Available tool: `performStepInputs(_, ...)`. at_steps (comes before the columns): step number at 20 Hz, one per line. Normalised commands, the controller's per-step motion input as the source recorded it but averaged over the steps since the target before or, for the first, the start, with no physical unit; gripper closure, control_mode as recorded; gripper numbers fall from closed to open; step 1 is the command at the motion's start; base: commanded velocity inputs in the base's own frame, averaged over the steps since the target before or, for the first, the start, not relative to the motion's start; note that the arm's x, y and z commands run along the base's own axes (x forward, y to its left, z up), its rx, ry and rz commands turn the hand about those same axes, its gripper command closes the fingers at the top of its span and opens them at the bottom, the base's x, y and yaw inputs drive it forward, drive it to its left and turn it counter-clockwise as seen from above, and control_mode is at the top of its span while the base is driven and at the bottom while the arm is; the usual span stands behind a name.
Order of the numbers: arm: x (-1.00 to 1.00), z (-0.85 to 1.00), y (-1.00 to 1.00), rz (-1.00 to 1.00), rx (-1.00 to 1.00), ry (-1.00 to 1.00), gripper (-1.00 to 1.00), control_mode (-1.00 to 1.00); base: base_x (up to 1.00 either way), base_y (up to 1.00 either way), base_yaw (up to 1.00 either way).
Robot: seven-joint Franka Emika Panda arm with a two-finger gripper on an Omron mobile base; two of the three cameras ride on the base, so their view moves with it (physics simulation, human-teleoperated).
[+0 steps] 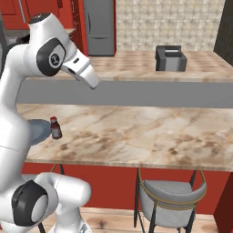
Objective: Move the hot dog bun to the plate on the dining table and place the condiment next to that plate. Then navigate to the fridge and take the sausage and place it on the plate as well.
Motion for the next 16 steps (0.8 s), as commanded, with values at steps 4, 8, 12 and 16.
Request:
performStepInputs(4, -0.18, 0.00, -0.15, 0.00, 0.15, 0.00, -1.00, -1.00, 0.00, 0.00, 0.00)
performStepInputs(8, -0.12, -0.06, -0.04, 0.06, 0.10, 0.00, -1.00, -1.00, 0.00, 0.00, 0.00)
performStepInputs(12, -0.19, -0.14, 0.01, 0.22, 0.01, 0.00, -1.00, -1.00, 0.00, 0.00, 0.00)
performStepInputs(16, -0.34, -0.19, 0.00, 0.35, 0.00, -0.01, -1.00, -1.00, 0.00, 0.00, 0.00)
